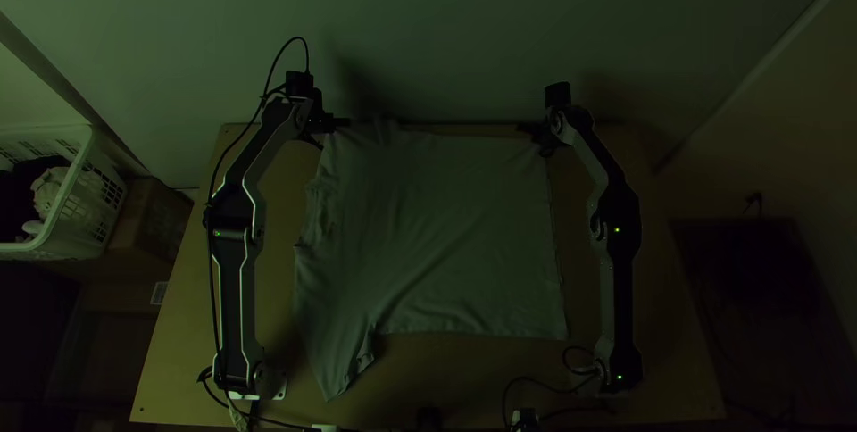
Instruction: Fold the t-shirt
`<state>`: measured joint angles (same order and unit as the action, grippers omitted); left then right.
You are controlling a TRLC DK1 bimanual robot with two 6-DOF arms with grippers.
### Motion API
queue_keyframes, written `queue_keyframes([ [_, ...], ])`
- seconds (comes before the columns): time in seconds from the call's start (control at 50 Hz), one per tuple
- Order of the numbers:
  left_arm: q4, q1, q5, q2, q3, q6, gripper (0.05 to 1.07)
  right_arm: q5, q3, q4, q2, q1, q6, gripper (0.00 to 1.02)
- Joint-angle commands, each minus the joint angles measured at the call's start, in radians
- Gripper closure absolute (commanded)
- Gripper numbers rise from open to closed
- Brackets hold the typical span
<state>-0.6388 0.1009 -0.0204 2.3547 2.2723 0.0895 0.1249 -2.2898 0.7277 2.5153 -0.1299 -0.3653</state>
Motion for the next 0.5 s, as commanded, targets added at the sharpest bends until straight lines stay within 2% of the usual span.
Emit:
queue_keyframes([
  [0.0, -0.004, -0.024, 0.019, -0.081, -0.027, 0.023, 1.05, 0.024, -0.027, -0.017, -0.035, 0.004, 0.020, 1.00],
  [0.48, 0.008, -0.033, 0.033, -0.184, -0.232, 0.032, 1.05, 0.028, 0.052, 0.049, -0.150, -0.016, 0.078, 1.00],
])
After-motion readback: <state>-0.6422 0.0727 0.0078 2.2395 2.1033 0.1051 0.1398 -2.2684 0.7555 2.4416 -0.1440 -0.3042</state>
